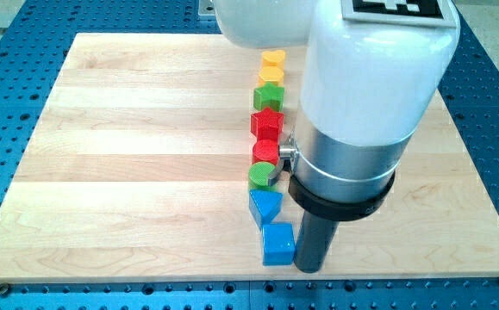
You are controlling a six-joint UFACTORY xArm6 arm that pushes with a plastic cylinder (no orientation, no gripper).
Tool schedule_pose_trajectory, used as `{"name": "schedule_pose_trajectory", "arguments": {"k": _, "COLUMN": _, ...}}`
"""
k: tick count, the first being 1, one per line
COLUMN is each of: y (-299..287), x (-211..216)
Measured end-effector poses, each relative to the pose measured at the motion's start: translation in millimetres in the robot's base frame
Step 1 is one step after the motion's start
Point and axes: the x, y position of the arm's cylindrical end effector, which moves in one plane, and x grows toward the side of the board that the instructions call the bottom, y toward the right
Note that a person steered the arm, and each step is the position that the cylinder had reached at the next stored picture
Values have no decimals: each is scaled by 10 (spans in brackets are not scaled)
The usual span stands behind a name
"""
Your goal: Push the cube to the bottom center of the board
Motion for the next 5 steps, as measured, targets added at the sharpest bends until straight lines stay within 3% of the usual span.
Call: {"name": "schedule_pose_trajectory", "arguments": {"k": 5, "y": -206, "x": -9}}
